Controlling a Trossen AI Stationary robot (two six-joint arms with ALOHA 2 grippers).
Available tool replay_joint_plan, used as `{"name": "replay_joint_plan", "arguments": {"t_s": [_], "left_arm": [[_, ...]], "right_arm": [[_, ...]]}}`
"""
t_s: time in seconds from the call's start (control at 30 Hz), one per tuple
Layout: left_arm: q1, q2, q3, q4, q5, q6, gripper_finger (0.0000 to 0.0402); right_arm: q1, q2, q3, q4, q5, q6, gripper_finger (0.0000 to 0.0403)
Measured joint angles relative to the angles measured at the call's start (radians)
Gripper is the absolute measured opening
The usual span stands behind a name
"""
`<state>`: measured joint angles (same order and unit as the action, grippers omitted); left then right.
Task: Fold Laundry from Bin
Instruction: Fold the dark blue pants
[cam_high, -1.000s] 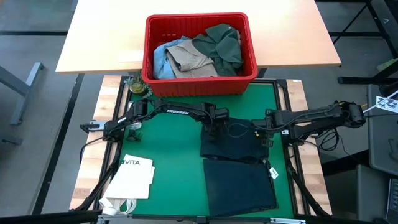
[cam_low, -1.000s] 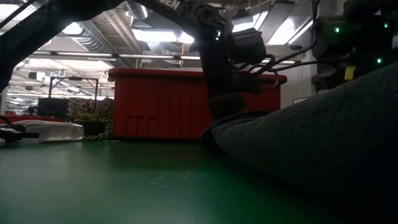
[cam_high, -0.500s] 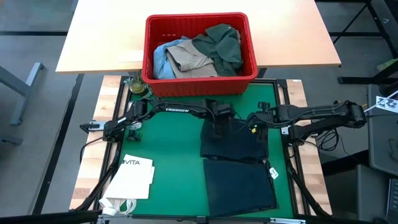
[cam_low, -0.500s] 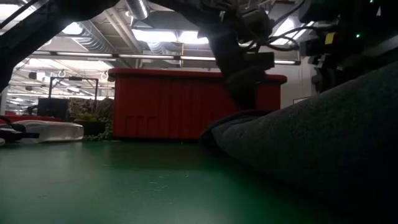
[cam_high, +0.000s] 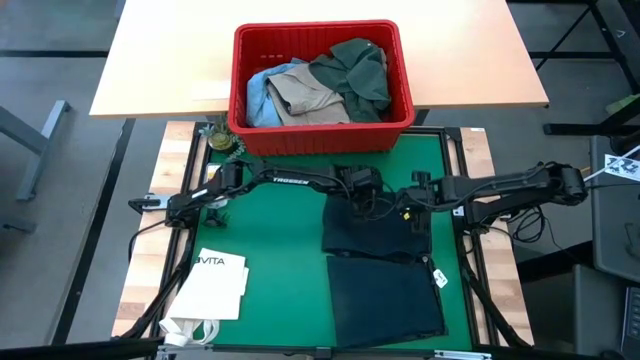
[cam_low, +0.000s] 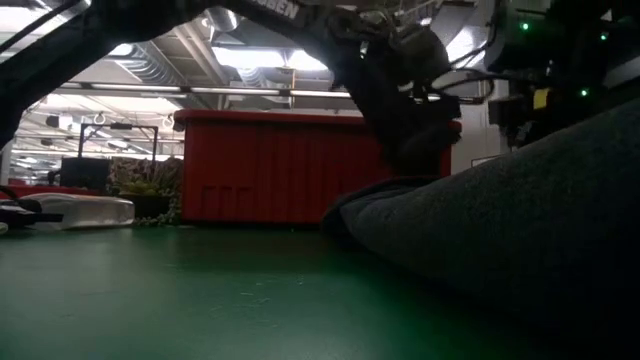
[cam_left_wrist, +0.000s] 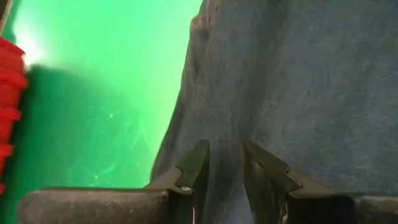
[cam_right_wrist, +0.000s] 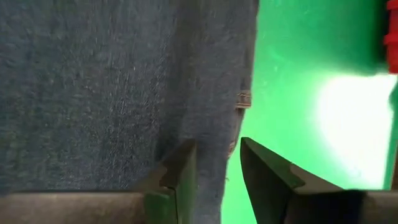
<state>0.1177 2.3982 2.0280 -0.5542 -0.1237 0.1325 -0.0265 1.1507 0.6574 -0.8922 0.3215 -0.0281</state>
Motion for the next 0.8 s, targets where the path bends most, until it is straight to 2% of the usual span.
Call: {"name": "replay_joint_plan", "arguments": {"t_s": [0.33,0.6,0.8], "left_arm": [[0.048,0.060,-0.002,0.093,-0.024,0.000,0.0089],[0.100,0.071,-0.001,0.156,-0.047,-0.094,0.0089],[0.121,0.064,-0.002,0.149,-0.065,-0.104,0.0089]], "right_arm": [[-0.022,0.000,-0.098,0.066,0.128,0.055,0.0127],[-0.097,0.000,-0.130,0.051,0.119,0.058,0.0127],[-0.142,-0.001,-0.130,0.046,0.112,0.057,0.0127]]}}
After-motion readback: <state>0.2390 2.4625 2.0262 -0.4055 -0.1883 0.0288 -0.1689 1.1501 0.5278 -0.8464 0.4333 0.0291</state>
